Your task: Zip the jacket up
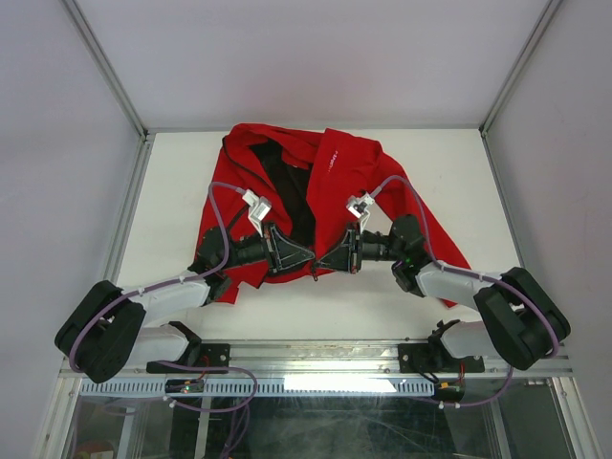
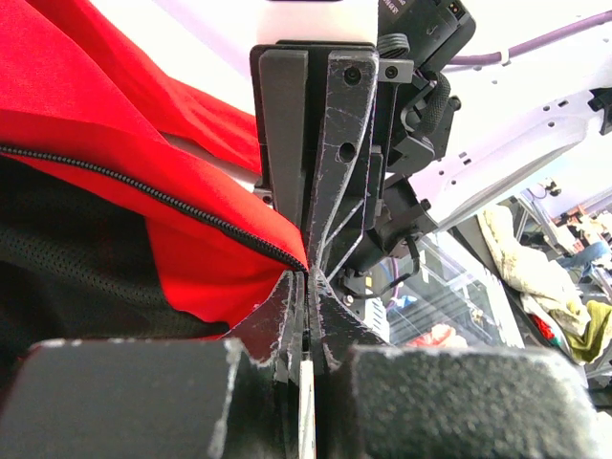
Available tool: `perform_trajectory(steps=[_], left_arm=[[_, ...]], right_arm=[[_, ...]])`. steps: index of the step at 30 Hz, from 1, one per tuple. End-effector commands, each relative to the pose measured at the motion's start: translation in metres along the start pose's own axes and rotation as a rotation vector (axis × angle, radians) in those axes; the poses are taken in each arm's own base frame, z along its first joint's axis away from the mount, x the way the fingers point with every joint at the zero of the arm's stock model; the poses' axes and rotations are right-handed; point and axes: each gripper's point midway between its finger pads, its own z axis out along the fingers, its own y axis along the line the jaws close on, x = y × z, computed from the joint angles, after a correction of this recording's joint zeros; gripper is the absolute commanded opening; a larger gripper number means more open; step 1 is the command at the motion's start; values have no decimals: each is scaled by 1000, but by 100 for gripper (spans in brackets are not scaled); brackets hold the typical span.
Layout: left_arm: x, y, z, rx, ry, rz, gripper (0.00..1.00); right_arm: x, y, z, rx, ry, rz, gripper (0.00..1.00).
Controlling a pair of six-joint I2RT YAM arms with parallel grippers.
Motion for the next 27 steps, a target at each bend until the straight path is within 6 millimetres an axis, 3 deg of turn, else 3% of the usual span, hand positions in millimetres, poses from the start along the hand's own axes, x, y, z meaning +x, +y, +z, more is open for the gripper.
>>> perform_trajectory(steps=[1,3,9,12,13,16,21,27], left_arm=[[-14,-11,-2,35,-50,67,0],[-14,-4,-3,-14,-49,50,2],[-20,9,-18,-191,-88,3,33],[-15,28,-33,-353,-104,-84,45],[-11,39,-40,-433,-95,-122,48],[-4,61,-61,-649,-55,-179,54],[9,89,-96,-984,137,-212,59],[34,116,-125,-1227,426,-219,63]], right_arm=[[-15,12,2,-45,-45,-78,0],[-18,12,2,-33,-57,-80,0],[-27,3,1,60,-84,-68,0],[-16,0,-1,109,-37,-2,0],[-20,-13,-2,185,-59,-29,0],[-22,-33,-9,308,-80,-49,0],[-13,-32,-12,316,-61,-30,0],[-8,-32,-13,311,-60,-33,0]])
